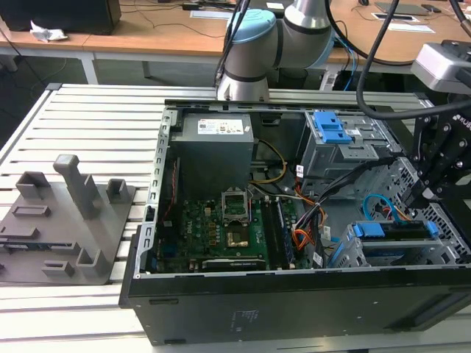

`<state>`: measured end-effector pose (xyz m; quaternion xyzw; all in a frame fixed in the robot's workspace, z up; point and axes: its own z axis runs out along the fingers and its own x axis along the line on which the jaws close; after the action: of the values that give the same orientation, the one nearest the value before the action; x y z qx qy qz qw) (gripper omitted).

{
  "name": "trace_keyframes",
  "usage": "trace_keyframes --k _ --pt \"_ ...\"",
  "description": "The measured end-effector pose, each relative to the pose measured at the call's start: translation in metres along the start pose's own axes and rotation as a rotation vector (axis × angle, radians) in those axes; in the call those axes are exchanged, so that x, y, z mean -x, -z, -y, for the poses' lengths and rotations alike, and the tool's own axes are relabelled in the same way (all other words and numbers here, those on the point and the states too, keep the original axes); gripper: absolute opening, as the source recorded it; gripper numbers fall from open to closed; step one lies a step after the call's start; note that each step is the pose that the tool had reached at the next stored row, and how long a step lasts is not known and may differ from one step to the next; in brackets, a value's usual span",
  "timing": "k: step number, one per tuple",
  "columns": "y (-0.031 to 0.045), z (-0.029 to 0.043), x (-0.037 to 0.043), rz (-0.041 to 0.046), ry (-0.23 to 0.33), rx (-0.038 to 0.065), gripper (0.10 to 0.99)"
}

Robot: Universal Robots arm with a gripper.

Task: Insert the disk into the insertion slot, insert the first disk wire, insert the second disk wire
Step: 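Insert the second disk wire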

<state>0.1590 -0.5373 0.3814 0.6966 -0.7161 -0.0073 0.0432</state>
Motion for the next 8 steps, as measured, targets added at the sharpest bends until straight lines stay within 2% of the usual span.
trace_keyframes --k 5,8 --pt "0.0002 -0.0005 0.0 -0.0001 0.0 0.0 0.106" --pt "-0.0007 -0.0119 -0.0003 -0.0001 0.0 0.0 0.106"
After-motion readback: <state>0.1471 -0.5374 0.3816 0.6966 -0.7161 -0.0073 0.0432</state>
